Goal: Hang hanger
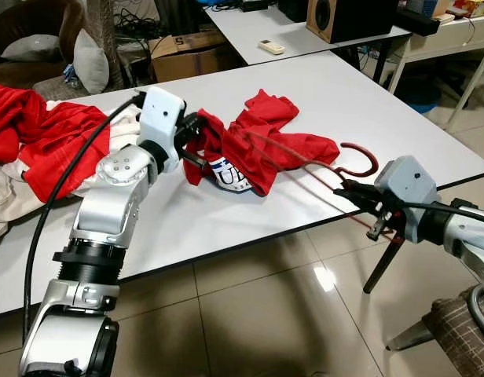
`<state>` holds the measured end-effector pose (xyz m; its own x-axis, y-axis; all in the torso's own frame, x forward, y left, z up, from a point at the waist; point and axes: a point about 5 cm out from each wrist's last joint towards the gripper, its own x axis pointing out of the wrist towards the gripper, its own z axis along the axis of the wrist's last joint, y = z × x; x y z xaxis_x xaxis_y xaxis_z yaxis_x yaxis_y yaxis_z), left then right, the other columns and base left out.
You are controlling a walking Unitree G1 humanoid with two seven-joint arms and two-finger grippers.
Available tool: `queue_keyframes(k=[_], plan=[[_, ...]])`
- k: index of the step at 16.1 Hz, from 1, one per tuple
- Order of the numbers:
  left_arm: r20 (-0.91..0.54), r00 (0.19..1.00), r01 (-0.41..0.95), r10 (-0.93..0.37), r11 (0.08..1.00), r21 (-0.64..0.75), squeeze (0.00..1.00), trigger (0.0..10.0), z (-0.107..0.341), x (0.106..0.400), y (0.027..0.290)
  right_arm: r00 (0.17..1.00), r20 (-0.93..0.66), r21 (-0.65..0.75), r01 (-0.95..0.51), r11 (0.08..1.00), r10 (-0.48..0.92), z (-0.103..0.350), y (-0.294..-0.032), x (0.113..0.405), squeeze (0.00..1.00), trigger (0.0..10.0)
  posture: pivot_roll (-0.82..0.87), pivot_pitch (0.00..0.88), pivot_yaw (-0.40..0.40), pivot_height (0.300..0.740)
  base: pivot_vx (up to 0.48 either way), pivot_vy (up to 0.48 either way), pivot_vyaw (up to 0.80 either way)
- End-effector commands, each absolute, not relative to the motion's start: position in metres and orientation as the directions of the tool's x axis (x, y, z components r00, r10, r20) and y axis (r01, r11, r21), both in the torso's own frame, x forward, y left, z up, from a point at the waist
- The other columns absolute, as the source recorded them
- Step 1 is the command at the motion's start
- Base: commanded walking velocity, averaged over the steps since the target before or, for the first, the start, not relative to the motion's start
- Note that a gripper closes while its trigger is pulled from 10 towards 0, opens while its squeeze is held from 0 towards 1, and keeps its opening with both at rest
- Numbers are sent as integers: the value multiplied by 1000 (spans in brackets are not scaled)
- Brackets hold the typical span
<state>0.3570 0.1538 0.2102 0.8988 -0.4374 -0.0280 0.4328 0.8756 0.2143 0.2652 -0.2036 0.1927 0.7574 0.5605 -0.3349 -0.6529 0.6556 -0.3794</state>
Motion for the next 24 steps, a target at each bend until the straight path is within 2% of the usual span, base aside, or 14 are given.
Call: queue_keyframes(k=[1, 5, 7, 17, 21, 24], plan=[[-19, 892, 445, -452, 869, 218, 0, 0, 214, 355, 151, 751, -334, -381, -660, 647, 570, 192, -198, 267, 0, 10000, -193, 0, 83, 740, 0, 0, 0], [-37, 904, 423, -426, 877, 229, 0, 0, 209, 356, 152, 718, -327, -364, -695, 620, 614, 192, -187, 265, 0, 10000, -189, 0, 79, 740, 0, 0, 0], [-63, 923, 382, -380, 881, 279, 0, 0, 204, 360, 157, 701, -335, -357, -713, 604, 630, 192, -185, 262, 0, 10000, -187, 0, 76, 740, 0, 0, 0], [-73, 949, 315, -307, 907, 280, 0, 0, 201, 367, 169, 643, -361, -314, -766, 561, 675, 188, -178, 252, 0, 10000, -178, 0, 78, 740, 0, 0, 0], [-66, 946, 324, -318, 906, 274, 0, 0, 201, 367, 169, 643, -380, -316, -766, 561, 665, 186, -177, 253, 0, 10000, -172, 0, 74, 740, 0, 0, 0], [-87, 962, 271, -257, 920, 283, 0, 0, 197, 369, 180, 653, -373, -326, -757, 566, 659, 188, -178, 254, 0, 10000, -172, 0, 76, 740, 0, 0, 0]])
